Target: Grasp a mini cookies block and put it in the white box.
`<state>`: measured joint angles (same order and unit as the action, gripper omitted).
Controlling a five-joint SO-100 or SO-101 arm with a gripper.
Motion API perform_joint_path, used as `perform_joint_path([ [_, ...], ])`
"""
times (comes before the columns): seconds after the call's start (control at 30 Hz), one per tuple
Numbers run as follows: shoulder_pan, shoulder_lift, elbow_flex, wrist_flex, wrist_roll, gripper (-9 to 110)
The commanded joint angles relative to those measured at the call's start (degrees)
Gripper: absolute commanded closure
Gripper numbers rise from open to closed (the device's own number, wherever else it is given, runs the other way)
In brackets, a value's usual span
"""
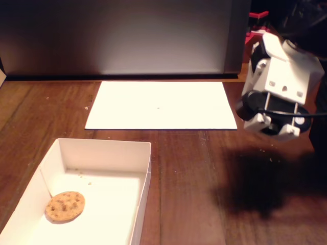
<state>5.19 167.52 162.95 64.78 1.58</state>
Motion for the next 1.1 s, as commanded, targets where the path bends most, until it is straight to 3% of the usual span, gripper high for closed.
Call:
perform_joint_path([
  [0.0,-0.1,5.0,1.8,-1.1,1.1,102],
  [0.43,2.5,25.8,16.1,3.6,-1.8,102],
  [1.07,3.3,25.9,19.8,3.7,-2.1,102],
])
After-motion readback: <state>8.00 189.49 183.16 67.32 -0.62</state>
